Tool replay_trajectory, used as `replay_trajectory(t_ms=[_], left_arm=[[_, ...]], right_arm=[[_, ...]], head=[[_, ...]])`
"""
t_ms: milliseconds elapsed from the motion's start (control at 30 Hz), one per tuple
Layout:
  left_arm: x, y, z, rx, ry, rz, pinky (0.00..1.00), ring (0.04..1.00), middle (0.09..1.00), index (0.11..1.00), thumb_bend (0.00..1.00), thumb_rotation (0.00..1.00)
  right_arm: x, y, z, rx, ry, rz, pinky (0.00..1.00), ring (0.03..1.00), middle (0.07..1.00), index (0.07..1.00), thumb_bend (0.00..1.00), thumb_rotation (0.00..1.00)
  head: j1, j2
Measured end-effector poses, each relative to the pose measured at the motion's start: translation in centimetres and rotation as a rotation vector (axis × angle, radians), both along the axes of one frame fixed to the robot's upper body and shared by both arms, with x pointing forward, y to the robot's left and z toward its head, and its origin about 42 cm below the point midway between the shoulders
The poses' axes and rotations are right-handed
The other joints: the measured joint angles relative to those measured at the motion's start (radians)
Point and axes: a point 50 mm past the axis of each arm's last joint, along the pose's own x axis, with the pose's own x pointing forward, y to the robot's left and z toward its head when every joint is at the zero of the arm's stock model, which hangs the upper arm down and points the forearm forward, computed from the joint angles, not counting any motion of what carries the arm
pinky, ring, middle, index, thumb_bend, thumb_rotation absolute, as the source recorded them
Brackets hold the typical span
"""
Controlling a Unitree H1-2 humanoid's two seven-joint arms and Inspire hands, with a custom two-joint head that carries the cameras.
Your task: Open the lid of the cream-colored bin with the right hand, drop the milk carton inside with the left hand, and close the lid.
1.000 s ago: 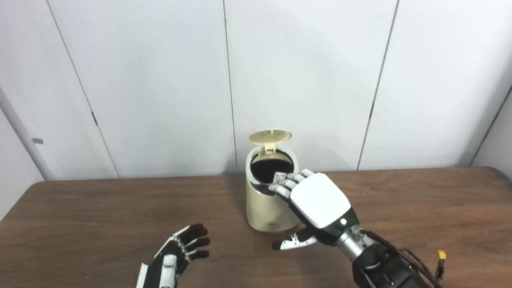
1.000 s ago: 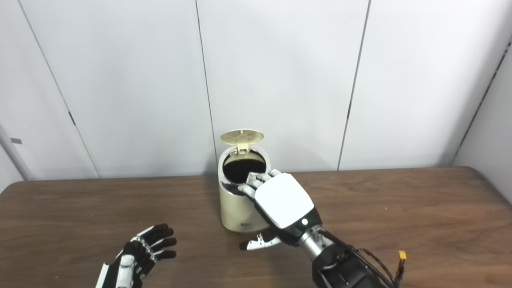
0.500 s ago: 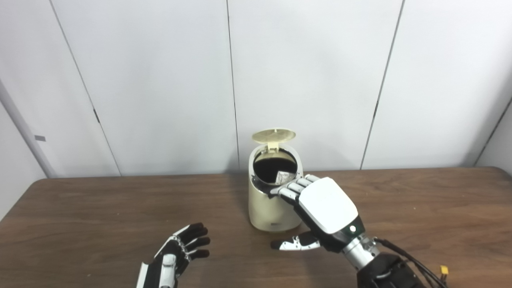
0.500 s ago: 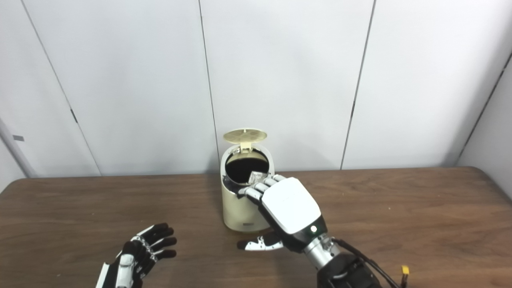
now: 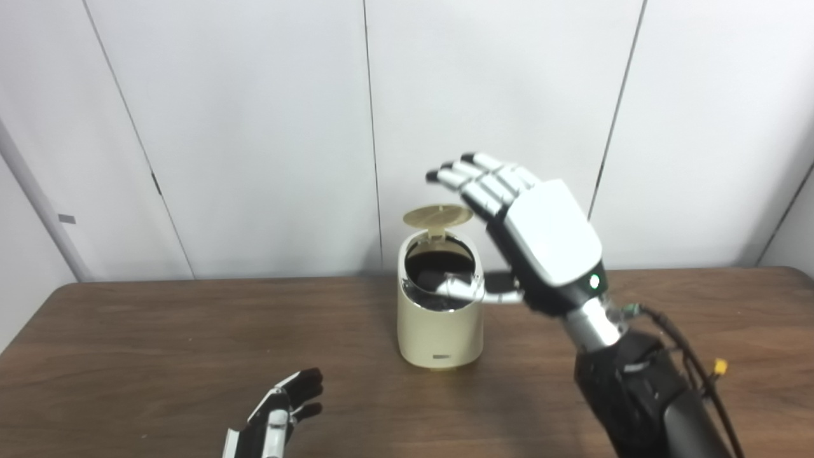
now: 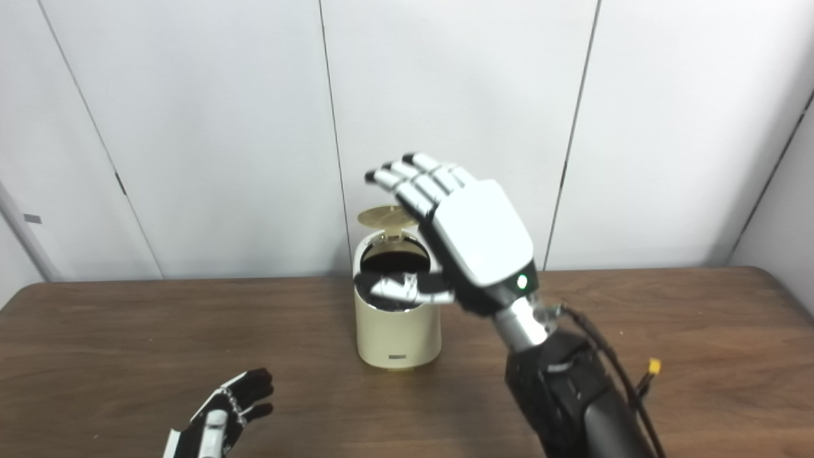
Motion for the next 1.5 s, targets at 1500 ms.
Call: replay_trajectory(t_ms=[1500], left_arm=[[1.5, -3.2, 0.2, 0.040, -0.054, 0.024, 0.81, 0.838, 0.839, 0.827, 0.23, 0.96]], right_arm=[[4.6, 1.7, -1.3, -0.230, 0.400, -0.056, 0.81, 0.822, 0.774, 0.749, 0.78, 0.90]], head=[[-0.008, -0.032]])
